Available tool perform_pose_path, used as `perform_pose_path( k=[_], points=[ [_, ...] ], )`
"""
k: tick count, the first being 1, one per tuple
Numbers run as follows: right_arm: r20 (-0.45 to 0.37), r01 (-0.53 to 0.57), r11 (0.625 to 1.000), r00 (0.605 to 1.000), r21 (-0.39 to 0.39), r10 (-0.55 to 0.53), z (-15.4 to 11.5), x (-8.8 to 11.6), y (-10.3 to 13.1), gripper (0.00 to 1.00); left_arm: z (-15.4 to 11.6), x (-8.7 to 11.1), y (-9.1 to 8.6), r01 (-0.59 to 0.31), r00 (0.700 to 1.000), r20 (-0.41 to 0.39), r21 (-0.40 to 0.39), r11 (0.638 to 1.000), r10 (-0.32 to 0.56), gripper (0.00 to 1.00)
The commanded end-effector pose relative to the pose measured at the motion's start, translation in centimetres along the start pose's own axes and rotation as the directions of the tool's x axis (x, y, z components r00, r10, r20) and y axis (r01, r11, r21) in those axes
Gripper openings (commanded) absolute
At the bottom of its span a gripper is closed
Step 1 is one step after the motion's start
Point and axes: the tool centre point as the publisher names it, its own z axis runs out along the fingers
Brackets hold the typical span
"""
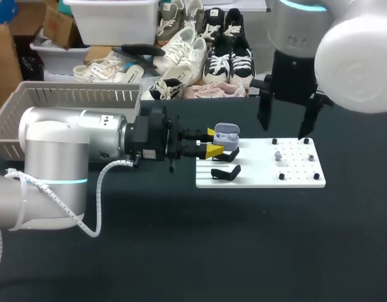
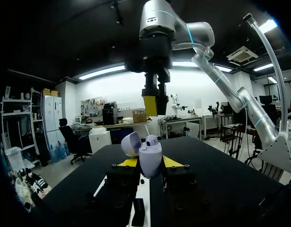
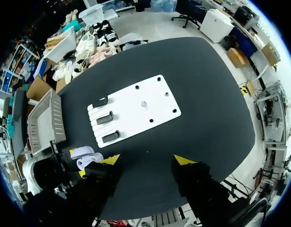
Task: Pick up each earbud case from the left stands, insert the matching earbuds, close the lid, and place the case in the box.
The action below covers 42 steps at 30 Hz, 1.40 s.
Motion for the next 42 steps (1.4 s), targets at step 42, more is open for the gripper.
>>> perform_pose_path(
  k=[42],
  points=[
    [0.044,-0.332,0.943,0.942,-0.024,0.333,15.3,-8.1,1.2,0.46,0.0,0.1,0.0,-0.001,1.0,0.002,-0.002,1.0,0.001,0.0]
  ],
)
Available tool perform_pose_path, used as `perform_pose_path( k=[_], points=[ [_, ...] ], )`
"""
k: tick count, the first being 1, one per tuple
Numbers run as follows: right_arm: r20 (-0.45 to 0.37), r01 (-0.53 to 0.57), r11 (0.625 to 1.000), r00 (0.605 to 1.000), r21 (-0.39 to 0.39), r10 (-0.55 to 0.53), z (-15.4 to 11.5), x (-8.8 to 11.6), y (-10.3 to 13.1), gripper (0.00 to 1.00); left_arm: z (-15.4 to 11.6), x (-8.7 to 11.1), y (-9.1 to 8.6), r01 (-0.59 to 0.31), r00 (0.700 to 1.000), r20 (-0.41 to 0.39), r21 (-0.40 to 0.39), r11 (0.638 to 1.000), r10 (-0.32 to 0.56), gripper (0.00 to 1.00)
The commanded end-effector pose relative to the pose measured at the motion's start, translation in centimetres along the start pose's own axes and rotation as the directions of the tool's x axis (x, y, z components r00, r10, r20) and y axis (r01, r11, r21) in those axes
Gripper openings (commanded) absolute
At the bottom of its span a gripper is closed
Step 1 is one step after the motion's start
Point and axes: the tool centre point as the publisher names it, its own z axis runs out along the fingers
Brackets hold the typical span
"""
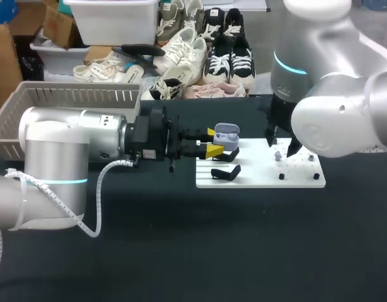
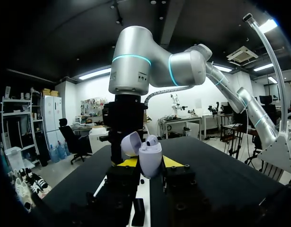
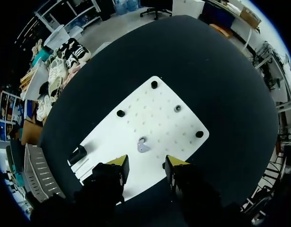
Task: Pick up each earbud case from the left stands, insert the matching earbuds, close the lid, and place the case in the box.
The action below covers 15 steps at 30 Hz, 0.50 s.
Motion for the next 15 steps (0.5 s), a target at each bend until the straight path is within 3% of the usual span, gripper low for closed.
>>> perform_pose_path(
  k=[1,15],
  points=[
    [0.01,-0.011,1.0,1.0,0.001,0.011,0.74,0.04,0.44,0.46,0.0,0.05,-0.02,-0.001,1.0,0.002,-0.002,1.0,0.001,0.0],
    [-0.005,-0.048,0.999,0.999,-0.001,0.048,1.53,-0.16,0.79,0.46,0.0,0.05,-0.02,-0.001,1.0,0.002,-0.002,1.0,0.001,0.0]
  ],
)
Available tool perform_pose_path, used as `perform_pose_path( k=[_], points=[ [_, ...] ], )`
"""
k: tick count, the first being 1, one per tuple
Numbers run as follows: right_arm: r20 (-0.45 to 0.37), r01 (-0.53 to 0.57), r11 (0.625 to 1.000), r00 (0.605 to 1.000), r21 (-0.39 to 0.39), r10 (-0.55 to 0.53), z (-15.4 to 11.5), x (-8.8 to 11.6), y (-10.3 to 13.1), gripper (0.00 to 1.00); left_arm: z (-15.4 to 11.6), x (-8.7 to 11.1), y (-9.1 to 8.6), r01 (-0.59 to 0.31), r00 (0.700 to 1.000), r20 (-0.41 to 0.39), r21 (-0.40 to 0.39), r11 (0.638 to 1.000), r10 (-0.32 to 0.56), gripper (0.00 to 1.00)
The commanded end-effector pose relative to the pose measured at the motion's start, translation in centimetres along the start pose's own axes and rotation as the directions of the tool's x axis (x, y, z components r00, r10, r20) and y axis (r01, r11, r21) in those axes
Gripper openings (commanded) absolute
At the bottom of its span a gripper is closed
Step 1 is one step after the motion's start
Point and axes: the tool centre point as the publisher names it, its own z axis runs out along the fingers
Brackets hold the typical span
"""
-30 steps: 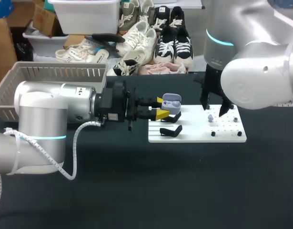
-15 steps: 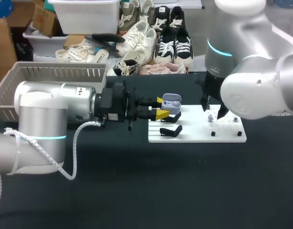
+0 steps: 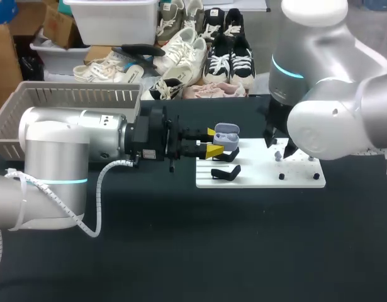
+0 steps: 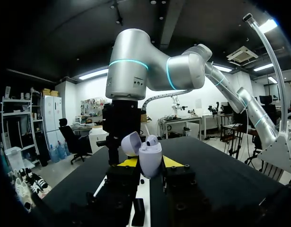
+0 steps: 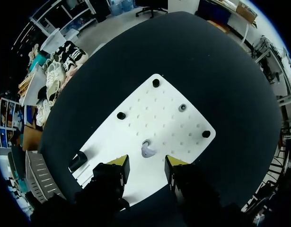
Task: Pick up each earbud case from the left stands, insert the matching earbuds, close the lid, and place the case in the box.
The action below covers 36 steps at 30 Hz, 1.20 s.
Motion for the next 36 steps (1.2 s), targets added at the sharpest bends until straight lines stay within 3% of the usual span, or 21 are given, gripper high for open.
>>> perform_pose_path(
  k=[1,36],
  points=[
    [-0.001,-0.007,1.0,1.0,0.004,0.007,0.4,0.1,0.1,0.46,0.0,0.1,0.0,-0.001,1.0,0.002,-0.002,1.0,0.001,0.0],
    [-0.033,-0.019,1.0,0.999,0.016,0.019,2.2,-0.1,0.2,0.37,0.0,0.1,0.0,-0.001,1.0,0.002,-0.002,1.0,0.001,0.0]
  ],
)
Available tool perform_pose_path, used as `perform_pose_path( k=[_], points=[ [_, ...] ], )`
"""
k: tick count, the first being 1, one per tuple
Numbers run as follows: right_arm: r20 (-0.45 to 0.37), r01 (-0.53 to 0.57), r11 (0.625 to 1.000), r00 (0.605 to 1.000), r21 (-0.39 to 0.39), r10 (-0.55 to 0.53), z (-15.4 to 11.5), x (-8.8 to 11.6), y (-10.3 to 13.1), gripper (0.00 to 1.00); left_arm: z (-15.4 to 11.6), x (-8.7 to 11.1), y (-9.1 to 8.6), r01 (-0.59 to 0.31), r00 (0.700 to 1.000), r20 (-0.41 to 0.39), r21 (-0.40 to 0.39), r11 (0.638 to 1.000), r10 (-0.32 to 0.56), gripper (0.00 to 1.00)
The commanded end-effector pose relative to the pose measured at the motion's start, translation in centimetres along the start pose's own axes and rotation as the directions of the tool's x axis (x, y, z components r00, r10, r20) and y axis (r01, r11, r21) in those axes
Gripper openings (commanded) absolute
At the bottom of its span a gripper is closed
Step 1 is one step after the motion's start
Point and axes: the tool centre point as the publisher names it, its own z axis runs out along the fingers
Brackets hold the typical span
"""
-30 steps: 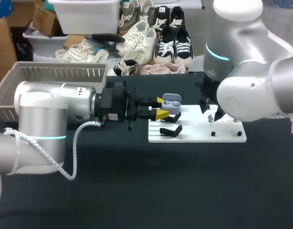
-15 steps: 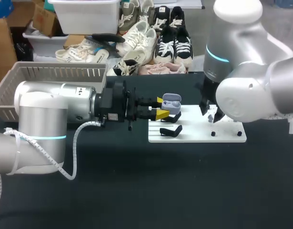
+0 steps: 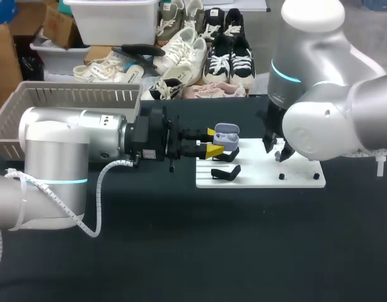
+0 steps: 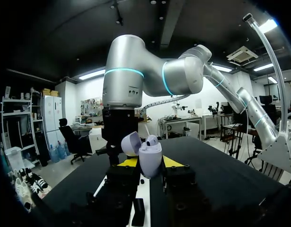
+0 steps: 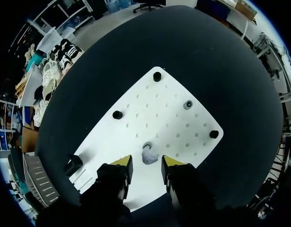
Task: Pick up each earbud case from the left stands, insert the matching earbuds, close the lid, and place the case in the box.
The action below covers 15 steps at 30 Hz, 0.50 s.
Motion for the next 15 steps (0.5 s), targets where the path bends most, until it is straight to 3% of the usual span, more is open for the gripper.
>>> perform_pose_path(
  k=[1,10,14,15],
  points=[
    [-0.003,-0.001,1.0,1.0,0.005,0.001,0.39,-0.16,0.05,0.37,0.0,0.05,-0.03,-0.001,1.0,0.002,-0.002,1.0,0.001,0.0],
    [-0.009,0.0,1.0,1.0,0.009,0.0,0.49,-0.09,-0.02,0.29,0.0,0.05,-0.03,-0.001,1.0,0.002,-0.002,1.0,0.001,0.0],
    [-0.01,0.002,1.0,1.0,0.01,-0.002,0.5,-0.13,0.0,0.01,0.0,0.05,-0.03,-0.001,1.0,0.002,-0.002,1.0,0.001,0.0],
    [-0.01,0.002,1.0,1.0,0.01,-0.002,0.51,-0.14,0.0,0.0,0.0,0.05,-0.03,-0.001,1.0,0.002,-0.002,1.0,0.001,0.0]
  ],
)
